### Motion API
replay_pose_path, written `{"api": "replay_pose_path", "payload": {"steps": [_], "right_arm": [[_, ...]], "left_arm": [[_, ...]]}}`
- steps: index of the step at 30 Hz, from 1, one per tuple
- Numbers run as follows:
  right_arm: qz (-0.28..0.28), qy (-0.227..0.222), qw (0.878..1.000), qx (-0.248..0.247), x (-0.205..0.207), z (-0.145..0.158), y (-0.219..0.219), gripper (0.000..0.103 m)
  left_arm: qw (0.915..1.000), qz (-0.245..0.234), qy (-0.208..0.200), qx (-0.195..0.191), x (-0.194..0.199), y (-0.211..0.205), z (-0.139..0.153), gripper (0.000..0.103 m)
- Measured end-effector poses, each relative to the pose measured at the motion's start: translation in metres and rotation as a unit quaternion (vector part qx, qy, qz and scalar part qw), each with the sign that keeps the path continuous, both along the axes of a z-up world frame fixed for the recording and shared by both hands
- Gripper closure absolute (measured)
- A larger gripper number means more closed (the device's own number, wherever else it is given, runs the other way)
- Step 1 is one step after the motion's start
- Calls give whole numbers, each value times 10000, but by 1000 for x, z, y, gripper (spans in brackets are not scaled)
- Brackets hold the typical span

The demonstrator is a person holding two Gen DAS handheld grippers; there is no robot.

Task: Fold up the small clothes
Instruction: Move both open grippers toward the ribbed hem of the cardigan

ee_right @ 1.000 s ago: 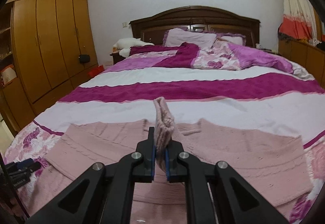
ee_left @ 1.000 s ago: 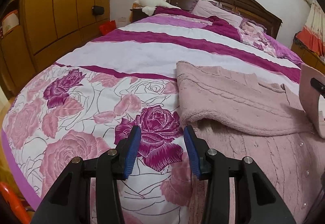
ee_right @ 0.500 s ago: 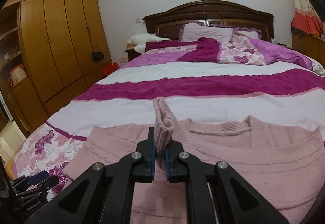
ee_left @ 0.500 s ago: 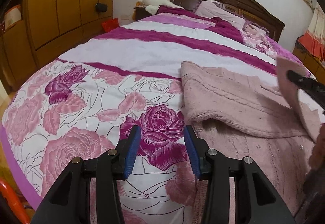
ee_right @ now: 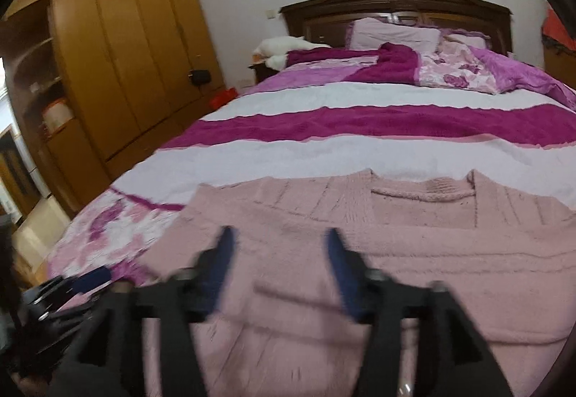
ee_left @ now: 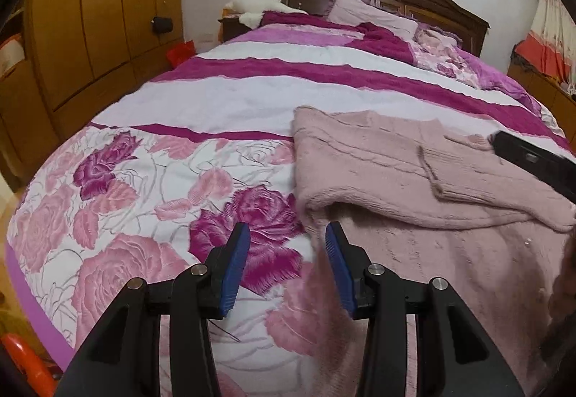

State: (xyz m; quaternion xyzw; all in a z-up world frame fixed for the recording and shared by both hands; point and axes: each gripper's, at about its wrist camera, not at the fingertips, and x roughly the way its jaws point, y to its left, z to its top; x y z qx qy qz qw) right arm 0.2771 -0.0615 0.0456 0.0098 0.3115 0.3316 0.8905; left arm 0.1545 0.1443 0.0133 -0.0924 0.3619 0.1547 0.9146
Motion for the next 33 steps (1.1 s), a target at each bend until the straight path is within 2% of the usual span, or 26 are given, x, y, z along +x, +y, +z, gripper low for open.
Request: {"api": "replay_pose_path", "payload": {"steps": [4,8,12,20,27,30,33], "right_arm": [[155,-405,9990,-120,-31,16,-35,34],[74,-426,9990,-73,-54,22,-89,31],[-281,-296,9992,-5,-68,25,-136,29],[-640,-198,9977,-139,-89,20,-181,29],[-759,24,9970,-123,-109,2,-221,29],[-823,137,9964,-153,-115,-5,-235,29],[-884,292,9957,43,-123,-10,-253,29]], "left_arm": [[9991,-235,-122,-325,-17,-10,9,83],[9978,-514,-114,-399,-31,-21,11,80],[9968,-695,-151,-353,-46,-33,11,76],[9945,-904,-150,-501,-71,-35,10,72],[9919,-866,-145,-921,-100,-17,-4,69],[9891,-946,-87,-1126,-107,-15,-12,69],[9836,-1070,-85,-1448,-113,-15,-17,69]]}}
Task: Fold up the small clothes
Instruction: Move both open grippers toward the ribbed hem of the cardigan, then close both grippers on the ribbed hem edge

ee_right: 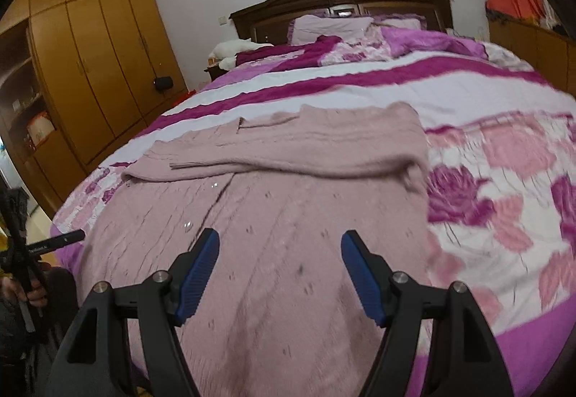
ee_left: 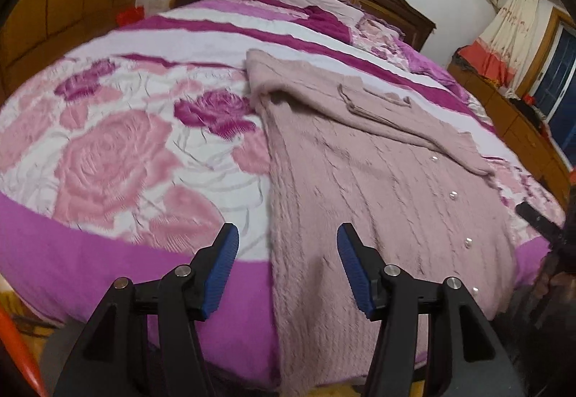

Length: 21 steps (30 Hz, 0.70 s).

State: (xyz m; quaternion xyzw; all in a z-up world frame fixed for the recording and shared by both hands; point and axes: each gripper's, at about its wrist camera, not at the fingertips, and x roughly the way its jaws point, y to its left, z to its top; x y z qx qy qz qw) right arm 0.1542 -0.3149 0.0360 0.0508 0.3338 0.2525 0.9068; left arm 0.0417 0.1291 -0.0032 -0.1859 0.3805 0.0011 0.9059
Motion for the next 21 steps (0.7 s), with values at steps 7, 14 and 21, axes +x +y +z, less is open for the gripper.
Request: {"api": "replay_pose_path", "payload": {"steps": [7,14,21], "right_arm": [[-273,233,9982,490,-21,-17,-41,29],[-630,764,9893,1067,-38,-54,-72,29],[-161,1269,9832,1303,-52,-83,-71,35]], "left_arm": [[9982,-351,184,-457,-14,-10,-20,69],[9934,-606,250,-942,-30,-22,-29,64],[9876,-975,451,-1148,-34,-41,-37,64]]}}
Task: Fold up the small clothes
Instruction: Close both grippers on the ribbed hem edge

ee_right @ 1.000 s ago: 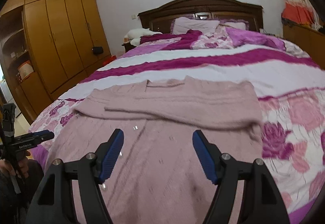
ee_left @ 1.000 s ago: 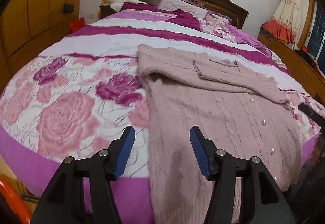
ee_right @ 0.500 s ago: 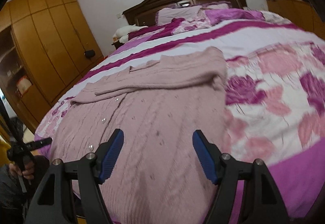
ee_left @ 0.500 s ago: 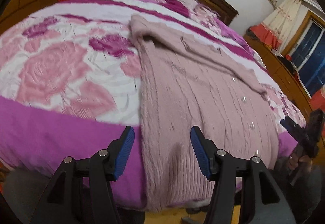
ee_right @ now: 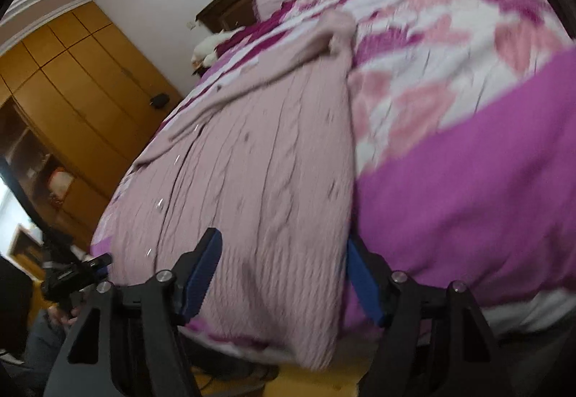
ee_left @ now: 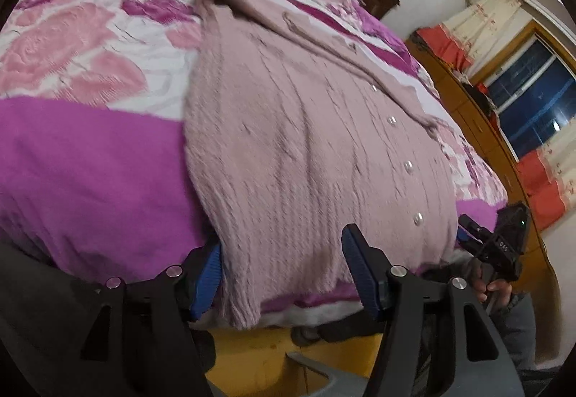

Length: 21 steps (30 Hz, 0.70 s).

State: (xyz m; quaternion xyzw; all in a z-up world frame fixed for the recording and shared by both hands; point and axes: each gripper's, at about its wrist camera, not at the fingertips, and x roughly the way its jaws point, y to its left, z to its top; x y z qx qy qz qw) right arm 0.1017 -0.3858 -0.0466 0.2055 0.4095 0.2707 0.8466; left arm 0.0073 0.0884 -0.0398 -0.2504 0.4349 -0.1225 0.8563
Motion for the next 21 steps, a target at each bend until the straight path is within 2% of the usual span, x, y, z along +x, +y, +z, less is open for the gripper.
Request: {"api": "replay_pose_path", "payload": {"steps": [3,7,8,10,11,12,19,21], "right_arm": [[320,3,9992,247,-11,-7,6,44],[446,87,9987,242,-9,-12,14,59],[427,99,9988,238,-9,-13,15,65],[328,191,9989,273,-6,-16,13,75],[289,220,9990,262,-7,-18,13,81],[259,238,9991,248,-9,-19,12,86],[178,247,9987,413,-15,-20,6,91],[157,242,9985,470,-19,-21,0,91]], "left_arm": [[9999,-77,-3,122,1,-8,0,64],[10000,2,-30,-64,7,-2,0,64],[10000,24,-42,-80,6,-1,0,67],[9999,76,-63,33,4,-1,2,87],[9999,89,-37,54,5,0,1,102],[9999,116,2,39,5,2,0,103],[9993,364,53,-116,-4,13,-1,103],[9985,509,198,-62,-8,16,-4,103]]}}
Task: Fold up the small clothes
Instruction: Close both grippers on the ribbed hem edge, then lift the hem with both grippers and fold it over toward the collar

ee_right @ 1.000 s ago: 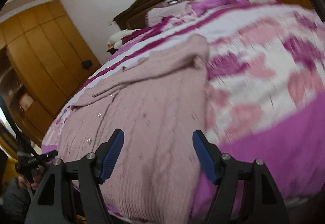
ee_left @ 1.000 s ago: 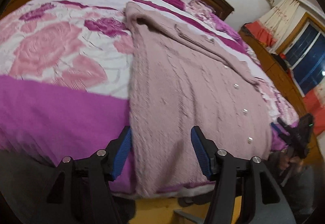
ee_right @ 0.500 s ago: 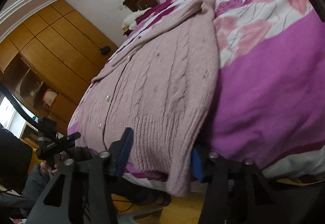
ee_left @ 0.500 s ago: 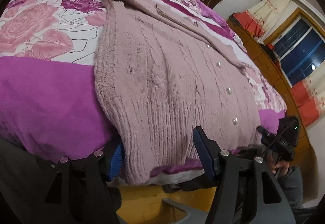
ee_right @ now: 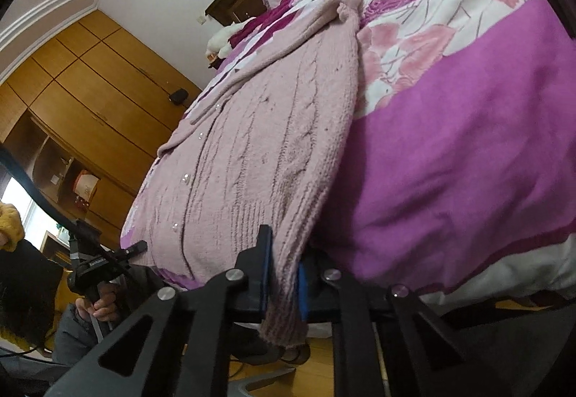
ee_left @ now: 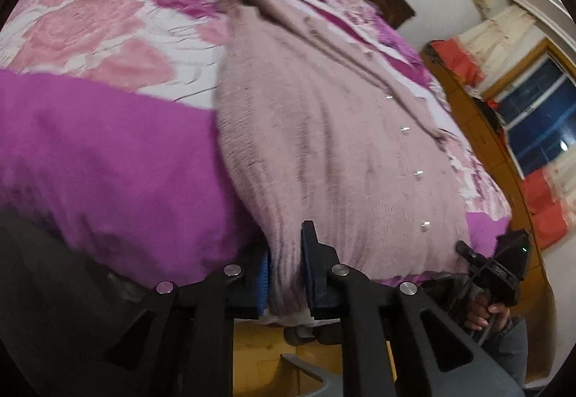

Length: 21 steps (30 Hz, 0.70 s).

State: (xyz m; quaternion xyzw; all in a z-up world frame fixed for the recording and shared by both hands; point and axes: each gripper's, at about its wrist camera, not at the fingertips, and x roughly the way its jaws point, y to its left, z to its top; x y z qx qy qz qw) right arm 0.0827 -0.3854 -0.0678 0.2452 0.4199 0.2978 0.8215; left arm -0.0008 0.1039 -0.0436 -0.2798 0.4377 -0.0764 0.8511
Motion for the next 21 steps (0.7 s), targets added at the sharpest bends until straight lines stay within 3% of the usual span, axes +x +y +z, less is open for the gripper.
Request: {"api": "replay_pose_path", "payload": {"steps": [5,10,13,14,15,16,17,18,19,21], "right_arm": [[-125,120,9998,9,-6,-4,-8,91],[-111,175,9997,-114,-6,-7,-7,91],[-74,185,9997,-159,-4,-7,-3,91],[-56,193,9996,-180,-5,-7,-3,91],[-46,193,9996,-201,-5,-7,-1,91],[-37,183,9996,-221,-5,-7,-1,91],[-32,161,9996,-231,-6,-6,-1,91],[-32,134,9996,-233,-7,-5,-1,92],[-37,82,9997,-212,-8,-3,-2,92],[-41,-4,9999,-120,-9,1,0,93]], "left_arm": [[9983,244,296,-434,-8,17,-14,97],[9985,199,298,-420,-4,19,-16,91],[9990,-2,361,-279,14,9,-15,80],[9991,-97,314,-262,17,5,-11,68],[9993,-170,251,-232,18,2,-8,66],[9996,-196,201,-100,16,-1,-7,66],[9996,-205,161,74,13,-4,-6,77],[9993,-127,183,303,10,-4,-5,96],[9991,-75,193,370,8,-2,-5,103],[10000,-31,57,-11,2,8,-3,103]]}}
